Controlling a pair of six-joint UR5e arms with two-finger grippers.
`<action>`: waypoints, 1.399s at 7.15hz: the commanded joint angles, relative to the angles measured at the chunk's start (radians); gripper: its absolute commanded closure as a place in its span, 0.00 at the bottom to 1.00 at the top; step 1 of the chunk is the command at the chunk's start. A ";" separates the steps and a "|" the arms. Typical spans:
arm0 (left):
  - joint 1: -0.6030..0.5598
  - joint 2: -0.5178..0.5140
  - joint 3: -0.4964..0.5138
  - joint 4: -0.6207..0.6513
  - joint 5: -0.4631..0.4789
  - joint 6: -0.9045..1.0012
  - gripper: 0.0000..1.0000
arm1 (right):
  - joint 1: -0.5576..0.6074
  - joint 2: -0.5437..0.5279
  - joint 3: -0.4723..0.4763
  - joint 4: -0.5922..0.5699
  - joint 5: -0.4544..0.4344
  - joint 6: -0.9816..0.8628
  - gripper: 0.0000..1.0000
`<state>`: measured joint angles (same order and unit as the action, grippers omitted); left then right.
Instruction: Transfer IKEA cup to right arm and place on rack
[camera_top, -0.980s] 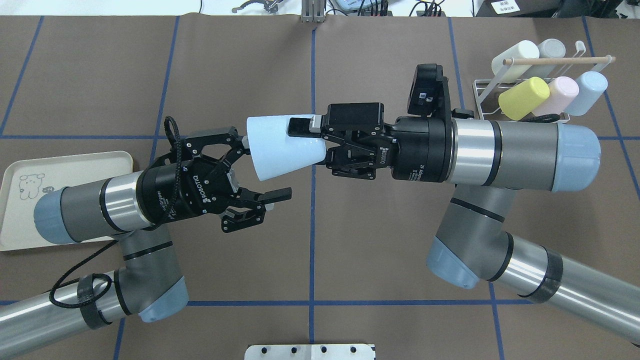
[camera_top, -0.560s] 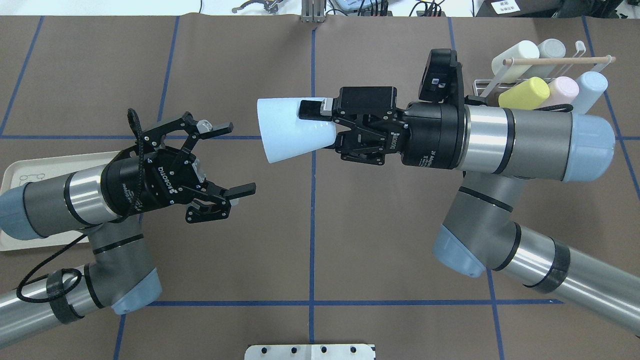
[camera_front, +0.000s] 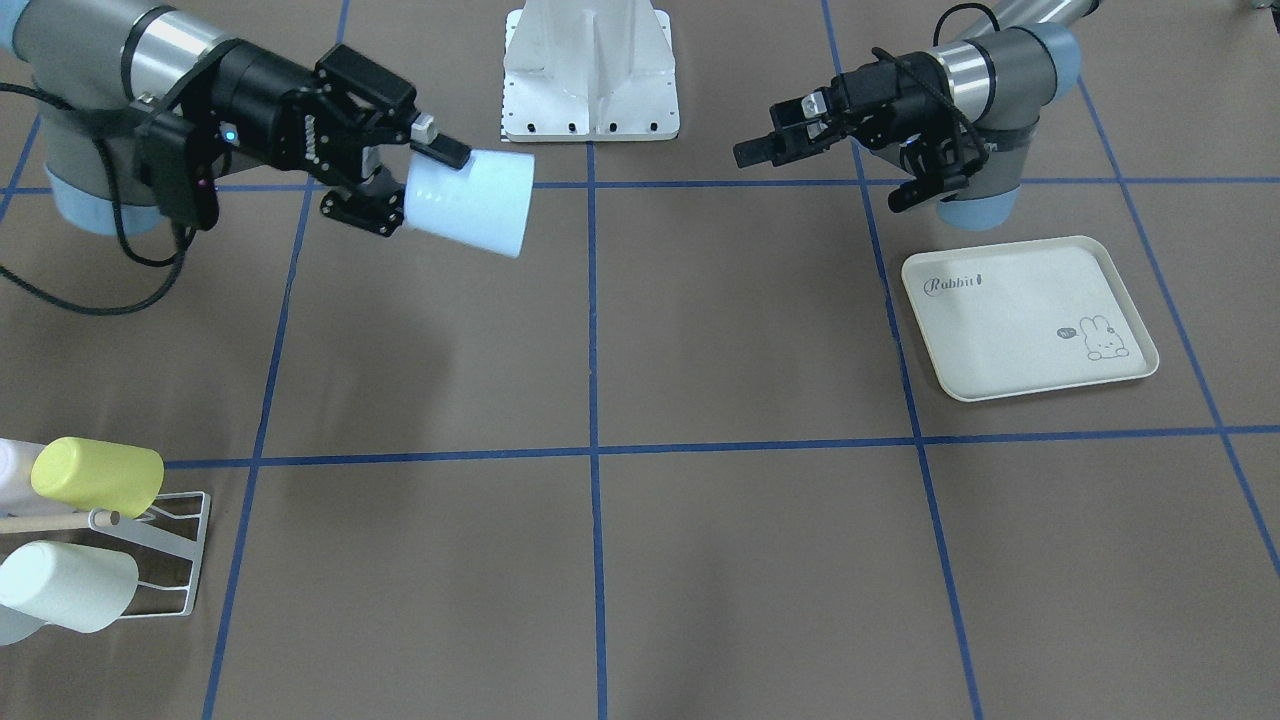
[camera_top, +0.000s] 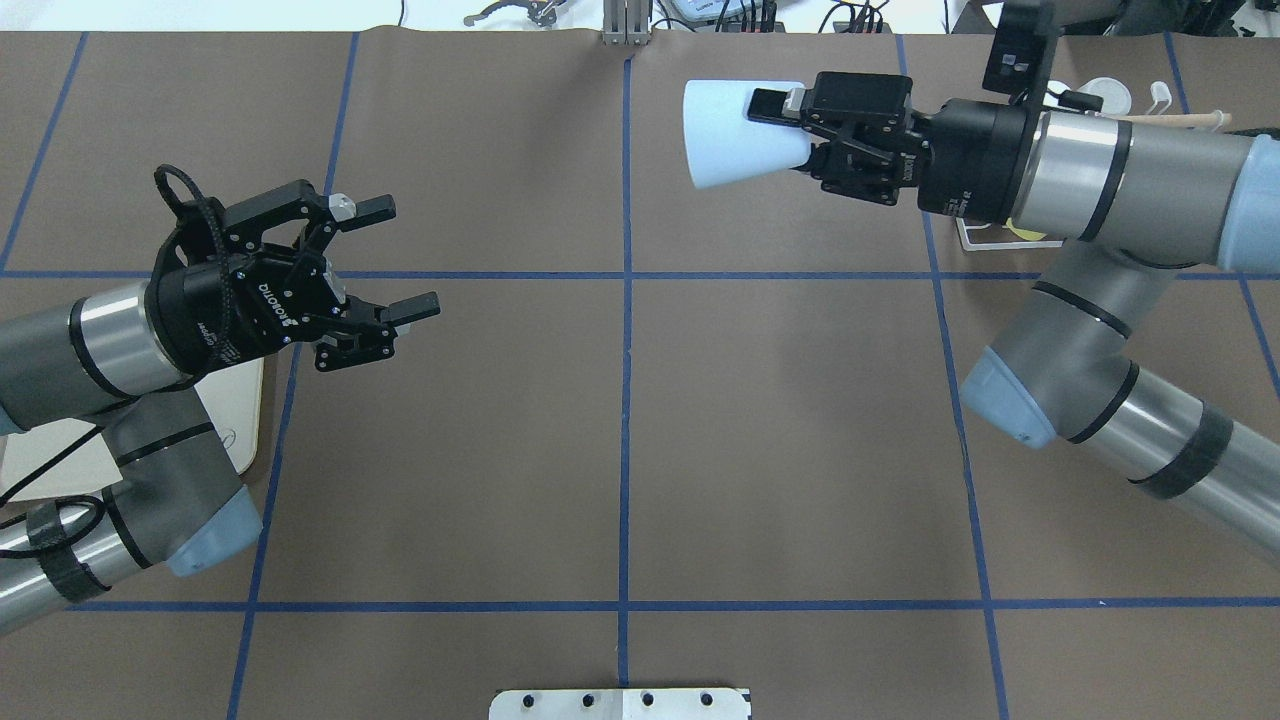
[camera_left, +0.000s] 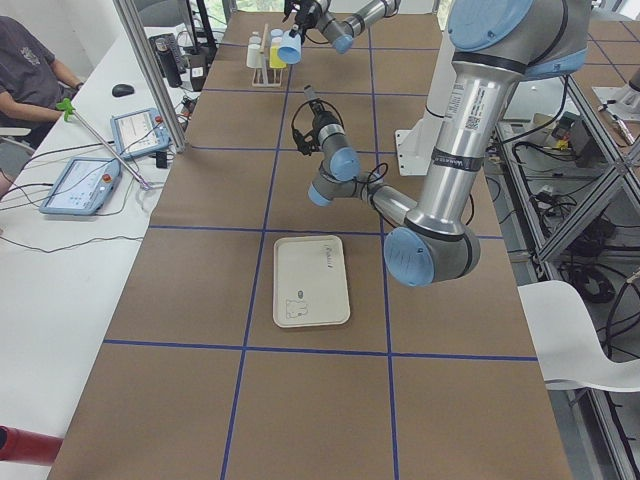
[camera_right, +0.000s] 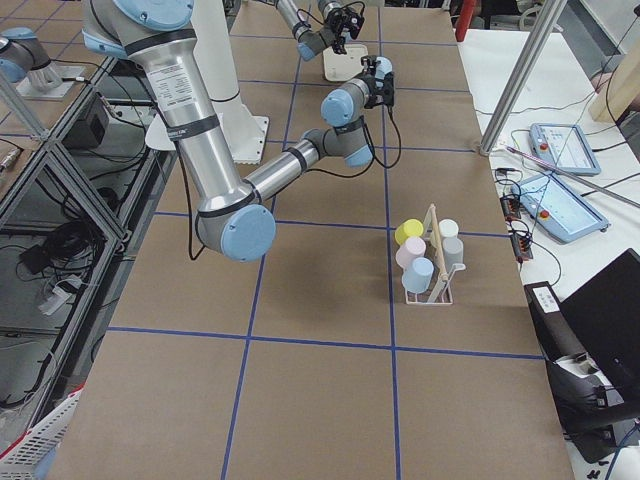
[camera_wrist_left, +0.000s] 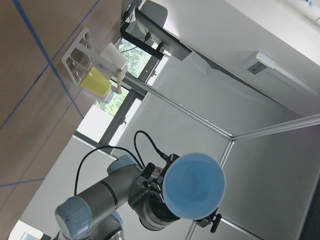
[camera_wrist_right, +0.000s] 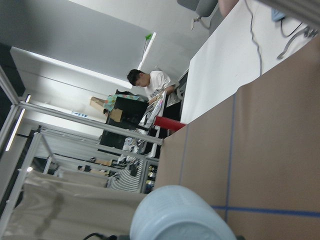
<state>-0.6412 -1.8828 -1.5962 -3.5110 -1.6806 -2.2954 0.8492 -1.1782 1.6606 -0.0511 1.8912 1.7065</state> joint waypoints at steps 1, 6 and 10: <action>-0.066 0.020 0.010 0.169 -0.058 0.271 0.00 | 0.133 -0.024 -0.100 -0.073 0.032 -0.172 0.78; -0.321 0.166 -0.001 0.730 -0.158 0.893 0.00 | 0.451 -0.017 -0.131 -0.667 0.273 -0.851 0.79; -0.511 0.172 -0.066 1.175 -0.220 1.446 0.00 | 0.548 0.073 -0.296 -0.958 0.311 -1.192 0.79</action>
<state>-1.1230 -1.7135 -1.6295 -2.4659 -1.8963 -0.9949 1.3659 -1.1455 1.4267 -0.9225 2.1877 0.6208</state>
